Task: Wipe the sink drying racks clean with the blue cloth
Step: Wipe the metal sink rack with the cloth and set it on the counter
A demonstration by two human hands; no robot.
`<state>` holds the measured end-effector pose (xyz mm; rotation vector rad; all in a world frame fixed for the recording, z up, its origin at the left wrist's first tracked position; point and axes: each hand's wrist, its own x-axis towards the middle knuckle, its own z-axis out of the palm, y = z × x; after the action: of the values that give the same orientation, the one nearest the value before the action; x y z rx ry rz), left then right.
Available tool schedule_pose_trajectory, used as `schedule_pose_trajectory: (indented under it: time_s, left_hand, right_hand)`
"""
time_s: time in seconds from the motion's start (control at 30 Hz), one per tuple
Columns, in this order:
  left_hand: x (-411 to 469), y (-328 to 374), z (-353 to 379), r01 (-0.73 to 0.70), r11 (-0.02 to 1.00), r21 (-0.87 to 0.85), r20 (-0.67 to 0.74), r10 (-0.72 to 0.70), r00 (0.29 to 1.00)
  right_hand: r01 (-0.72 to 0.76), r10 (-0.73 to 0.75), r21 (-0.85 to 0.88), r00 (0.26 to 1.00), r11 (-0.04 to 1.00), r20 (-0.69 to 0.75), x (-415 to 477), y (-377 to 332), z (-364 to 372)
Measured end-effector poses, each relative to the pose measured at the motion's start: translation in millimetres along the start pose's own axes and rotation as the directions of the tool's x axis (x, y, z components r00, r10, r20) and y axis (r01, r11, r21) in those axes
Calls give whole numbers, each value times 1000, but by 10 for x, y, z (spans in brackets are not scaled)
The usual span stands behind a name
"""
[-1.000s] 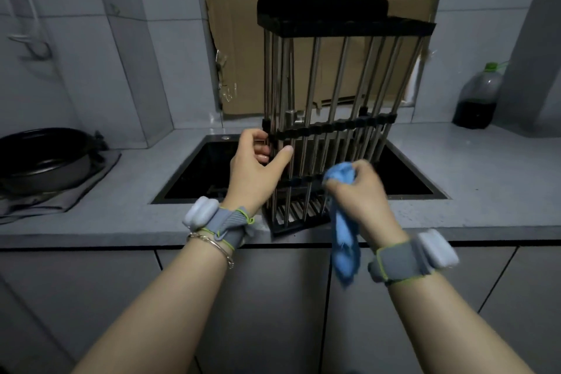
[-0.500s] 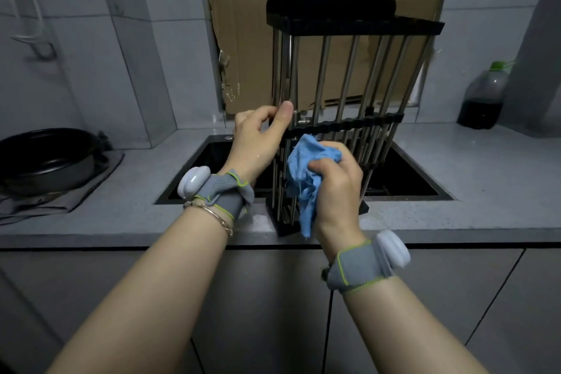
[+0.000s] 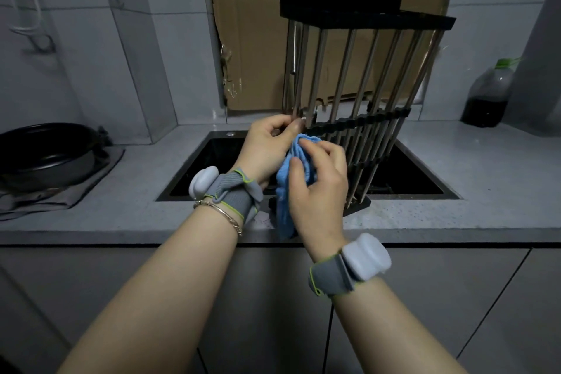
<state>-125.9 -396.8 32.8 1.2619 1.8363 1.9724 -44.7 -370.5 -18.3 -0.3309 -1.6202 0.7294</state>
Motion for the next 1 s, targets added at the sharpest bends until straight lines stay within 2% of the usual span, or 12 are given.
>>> schedule_pose_trajectory:
  time_s: [0.13,0.37,0.5,0.6,0.73,1.0]
  left_hand:
    - [19,6,-38,20,1000,1,24,-20,1000]
    - [35,-9,-60,22,999,27,8,-23,1000]
    - [45,-6,-33,16,1000,8,35,-17,999]
    - [52,-5,-13,5,1000,20,46,-6,999]
    - [61,-55,-53,15,1000,17,33,-16,999]
    - [26,-22,-1,50,998,-47,11,-49,999]
  right_hand:
    - [131,-142,-103,984,986,-107,36,217,77]
    - [201,-198,-212,979,956,39,-135,386,31]
    - [204,-221,-136,967,970,-128,128,191,-38]
    - [148,-159,-70,965,987,-207,171,119,-34]
    - [13,-22,-43,975,999,-220,80,189,-20]
    - [-200,200,-209,980,957,-22,-73,331,-103]
